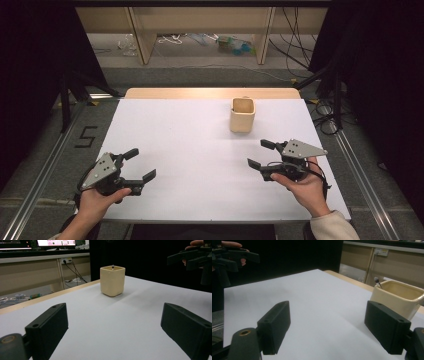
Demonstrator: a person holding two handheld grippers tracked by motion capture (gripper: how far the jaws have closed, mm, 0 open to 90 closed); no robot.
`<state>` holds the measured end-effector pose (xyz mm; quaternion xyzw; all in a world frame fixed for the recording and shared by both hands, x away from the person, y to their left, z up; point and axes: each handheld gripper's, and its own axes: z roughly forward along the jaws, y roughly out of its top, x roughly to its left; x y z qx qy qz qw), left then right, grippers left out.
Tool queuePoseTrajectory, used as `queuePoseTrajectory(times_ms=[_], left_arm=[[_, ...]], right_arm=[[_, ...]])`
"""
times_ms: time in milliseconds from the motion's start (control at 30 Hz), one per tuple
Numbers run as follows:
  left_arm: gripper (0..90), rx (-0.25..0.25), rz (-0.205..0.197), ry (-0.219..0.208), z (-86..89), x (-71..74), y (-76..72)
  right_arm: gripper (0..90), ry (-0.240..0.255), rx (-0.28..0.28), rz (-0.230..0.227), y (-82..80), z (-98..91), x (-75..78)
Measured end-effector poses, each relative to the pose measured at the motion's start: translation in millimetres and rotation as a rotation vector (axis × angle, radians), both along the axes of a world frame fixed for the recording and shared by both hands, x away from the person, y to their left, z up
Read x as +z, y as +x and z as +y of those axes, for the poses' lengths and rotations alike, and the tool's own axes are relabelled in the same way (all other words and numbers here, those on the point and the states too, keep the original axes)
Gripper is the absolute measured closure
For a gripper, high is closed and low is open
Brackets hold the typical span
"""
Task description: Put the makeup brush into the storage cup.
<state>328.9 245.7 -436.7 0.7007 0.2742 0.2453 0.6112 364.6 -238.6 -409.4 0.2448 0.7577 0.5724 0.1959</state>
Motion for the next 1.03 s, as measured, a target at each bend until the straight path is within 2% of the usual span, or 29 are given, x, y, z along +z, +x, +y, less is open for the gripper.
queuePoseTrajectory(times_ms=[100, 133, 167, 267, 300, 467, 567, 700, 733, 867, 1033], left_arm=[[6.9, 0.0, -0.003, 0.002, 0.3, 0.1, 0.2], [7.0, 0.0, -0.003, 0.002, 0.3, 0.2, 0.1], [6.9, 0.0, -0.004, 0.004, 0.3, 0.3, -0.1], [7.0, 0.0, -0.002, 0.001, 0.3, 0.0, 0.1], [7.0, 0.0, -0.003, 0.002, 0.4, 0.1, 0.2], [7.0, 0.0, -0.003, 0.003, 0.2, 0.1, -0.1], [6.9, -0.001, -0.003, 0.002, 0.3, 0.0, 0.0], [7.0, -0.002, 0.0, 0.0, 0.1, -0.2, 0.1], [7.0, -0.002, 0.0, 0.001, 0.1, -0.2, 0.1], [7.0, -0.003, -0.001, 0.0, 0.2, -0.1, 0.2], [7.0, -0.004, 0.004, -0.002, -0.3, -0.3, 0.5]], right_arm=[[22.0, -0.011, 0.01, 0.014, -4.1, -0.3, -3.0], [22.0, 0.001, 0.019, 0.021, -5.0, 0.3, -4.7], [22.0, -0.035, 0.007, 0.029, -7.5, -1.9, -4.4], [22.0, -0.004, 0.017, 0.017, -8.4, -0.1, -8.0], [22.0, -0.018, 0.015, 0.031, -9.9, -1.0, -8.0], [22.0, -0.023, 0.018, 0.029, -9.3, -1.4, -11.6], [22.0, -0.04, 0.016, 0.045, -9.8, -2.2, -12.6], [21.9, -0.037, 0.01, 0.036, -8.1, -3.6, -14.2], [22.0, -0.017, 0.016, 0.036, -7.2, -2.7, -15.4], [21.8, -0.045, 0.01, 0.051, -7.2, -4.3, -15.4], [21.6, -0.041, 0.011, 0.04, -6.0, -4.1, -16.2]])
